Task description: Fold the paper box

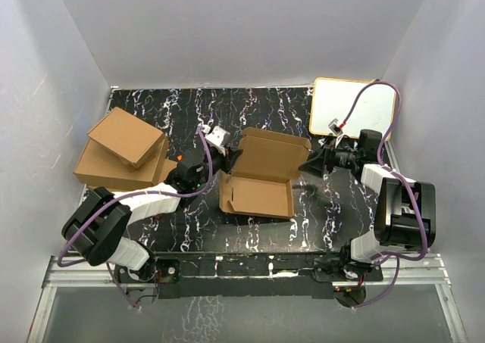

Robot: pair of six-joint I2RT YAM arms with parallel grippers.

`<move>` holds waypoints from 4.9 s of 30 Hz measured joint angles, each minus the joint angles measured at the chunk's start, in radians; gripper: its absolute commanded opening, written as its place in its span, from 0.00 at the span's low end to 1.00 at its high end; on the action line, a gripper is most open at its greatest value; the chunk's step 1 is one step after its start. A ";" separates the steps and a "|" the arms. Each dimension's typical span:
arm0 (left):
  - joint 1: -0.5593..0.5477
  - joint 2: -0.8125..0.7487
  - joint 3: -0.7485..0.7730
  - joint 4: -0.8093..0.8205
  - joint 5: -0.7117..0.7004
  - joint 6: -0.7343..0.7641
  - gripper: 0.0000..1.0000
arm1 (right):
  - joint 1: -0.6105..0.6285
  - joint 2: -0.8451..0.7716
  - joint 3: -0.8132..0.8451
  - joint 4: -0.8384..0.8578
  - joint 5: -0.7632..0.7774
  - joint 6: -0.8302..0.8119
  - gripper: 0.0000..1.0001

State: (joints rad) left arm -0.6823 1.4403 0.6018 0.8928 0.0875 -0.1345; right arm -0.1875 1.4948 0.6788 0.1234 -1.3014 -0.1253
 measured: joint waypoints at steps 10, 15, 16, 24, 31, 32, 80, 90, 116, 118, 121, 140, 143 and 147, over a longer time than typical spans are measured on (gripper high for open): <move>0.000 0.008 0.000 0.014 0.029 -0.013 0.00 | 0.003 0.057 0.000 0.060 -0.006 0.052 0.58; 0.000 0.008 0.000 0.022 0.046 -0.023 0.00 | 0.006 0.069 0.000 0.085 -0.006 0.061 0.32; 0.000 0.008 0.000 0.022 0.049 -0.025 0.00 | 0.008 0.070 0.000 0.088 -0.007 0.064 0.28; 0.000 0.009 0.000 0.021 0.052 -0.034 0.00 | 0.011 0.068 0.000 0.088 -0.007 0.052 0.08; 0.000 0.000 0.000 -0.033 0.003 -0.060 0.41 | 0.011 0.010 0.000 0.037 0.003 -0.006 0.08; 0.000 -0.011 0.002 -0.072 -0.016 -0.076 0.45 | 0.011 -0.005 0.001 0.020 0.006 -0.025 0.08; 0.117 0.011 0.095 -0.707 0.037 -0.525 0.12 | 0.011 -0.142 0.006 -0.181 0.027 -0.293 0.08; 0.117 0.011 0.103 -0.710 0.083 -0.542 0.00 | 0.010 -0.142 0.006 -0.180 0.027 -0.294 0.08; -0.019 0.010 0.146 -0.762 -0.094 -0.506 0.00 | 0.052 -0.197 -0.050 0.009 0.115 -0.097 0.08; -0.025 0.007 0.146 -0.762 -0.116 -0.505 0.00 | 0.060 -0.204 -0.061 0.024 0.151 -0.071 0.08; -0.034 0.003 0.146 -0.752 -0.144 -0.492 0.00 | 0.072 -0.209 -0.072 0.046 0.192 -0.038 0.08; -0.047 0.078 0.279 -0.804 -0.189 -0.300 0.00 | 0.108 -0.213 -0.088 0.132 0.222 0.047 0.08; -0.047 0.113 0.312 -0.831 -0.185 -0.293 0.00 | 0.108 -0.213 -0.088 0.130 0.224 0.038 0.08; -0.046 0.175 0.365 -0.867 -0.176 -0.293 0.01 | 0.108 -0.213 -0.088 0.117 0.230 0.019 0.08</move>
State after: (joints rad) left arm -0.7284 1.6154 0.9665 0.0257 -0.0883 -0.4271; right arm -0.0792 1.2819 0.5907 0.2409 -1.0714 -0.1059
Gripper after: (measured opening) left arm 0.010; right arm 0.090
